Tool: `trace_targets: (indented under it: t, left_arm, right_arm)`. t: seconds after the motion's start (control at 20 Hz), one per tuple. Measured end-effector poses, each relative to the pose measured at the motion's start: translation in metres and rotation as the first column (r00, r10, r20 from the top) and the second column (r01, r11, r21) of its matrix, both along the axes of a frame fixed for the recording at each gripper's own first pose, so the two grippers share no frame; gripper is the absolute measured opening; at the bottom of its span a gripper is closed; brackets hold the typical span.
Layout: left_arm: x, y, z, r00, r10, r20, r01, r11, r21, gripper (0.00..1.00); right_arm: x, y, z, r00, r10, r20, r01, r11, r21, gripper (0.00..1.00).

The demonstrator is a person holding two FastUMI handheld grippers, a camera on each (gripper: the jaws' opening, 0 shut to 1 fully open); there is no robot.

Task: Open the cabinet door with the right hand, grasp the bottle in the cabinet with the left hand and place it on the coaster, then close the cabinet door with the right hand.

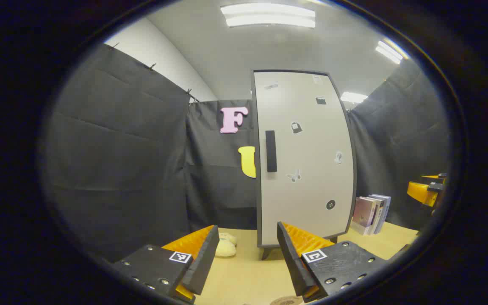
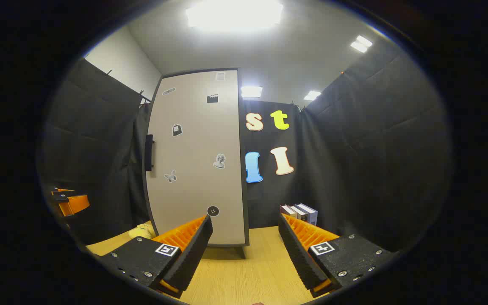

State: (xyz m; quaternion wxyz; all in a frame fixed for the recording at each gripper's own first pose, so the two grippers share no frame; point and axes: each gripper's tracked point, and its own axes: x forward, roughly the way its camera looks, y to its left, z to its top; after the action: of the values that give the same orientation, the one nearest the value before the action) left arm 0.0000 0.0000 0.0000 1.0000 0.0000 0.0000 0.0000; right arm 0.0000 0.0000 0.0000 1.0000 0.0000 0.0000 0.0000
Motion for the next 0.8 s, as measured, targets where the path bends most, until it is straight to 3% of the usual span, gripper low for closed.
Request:
trace_targets:
  t: [0.05,0.15,0.2,0.35,0.4,0.5,0.55,0.65,0.7,0.75,0.8]
  left_arm:
    - [0.000,0.000,0.000,1.000,0.000,0.000,0.000,1.000,0.005,0.74]
    - [0.000,-0.001,-0.001,1.000,0.001,-0.004,-0.001,1.000,0.000,0.74]
    - [0.001,-0.001,-0.002,1.000,0.003,-0.007,-0.003,1.000,-0.005,0.79]
    - [0.000,0.003,-0.004,1.000,0.009,-0.008,-0.009,1.000,-0.002,0.79]
    - [0.000,0.005,-0.004,1.000,0.009,-0.008,-0.009,1.000,0.002,0.74]
    - [0.002,0.008,-0.005,1.000,0.013,-0.011,-0.013,1.000,0.001,0.74]
    - [0.002,0.009,-0.005,1.000,0.015,-0.012,-0.015,1.000,-0.002,0.79]
    - [0.001,0.012,-0.005,1.000,0.019,-0.011,-0.019,1.000,-0.005,0.74]
    - [0.001,0.013,-0.006,1.000,0.022,-0.011,-0.022,1.000,-0.003,0.79]
    - [0.001,0.014,-0.005,1.000,0.023,-0.009,-0.023,1.000,-0.003,0.74]
    - [0.000,0.015,-0.005,1.000,0.024,-0.009,-0.024,1.000,-0.003,0.79]
  right_arm:
    - [0.001,-0.002,0.000,1.000,-0.006,0.000,0.006,1.000,0.003,0.96]
    - [0.000,-0.003,-0.002,1.000,-0.015,-0.003,0.015,1.000,0.009,0.96]
    - [0.001,-0.004,-0.003,1.000,-0.017,-0.005,0.017,1.000,0.012,0.97]
    - [0.001,-0.002,-0.005,1.000,-0.020,-0.014,0.020,1.000,0.014,0.96]
    - [0.002,-0.002,-0.005,1.000,-0.021,-0.016,0.021,1.000,0.015,0.97]
    - [0.002,-0.001,-0.005,1.000,-0.022,-0.014,0.022,1.000,0.019,0.96]
    - [0.003,0.001,-0.005,1.000,-0.021,-0.013,0.022,1.000,0.019,0.96]
    - [0.004,0.003,-0.007,1.000,-0.017,-0.016,0.018,1.000,0.016,0.96]
    - [0.003,0.005,-0.007,1.000,-0.015,-0.019,0.015,1.000,0.014,0.96]
    - [0.003,0.006,-0.009,1.000,-0.012,-0.022,0.012,1.000,0.012,0.96]
    - [0.003,0.008,-0.009,1.000,-0.010,-0.023,0.010,1.000,0.011,0.96]
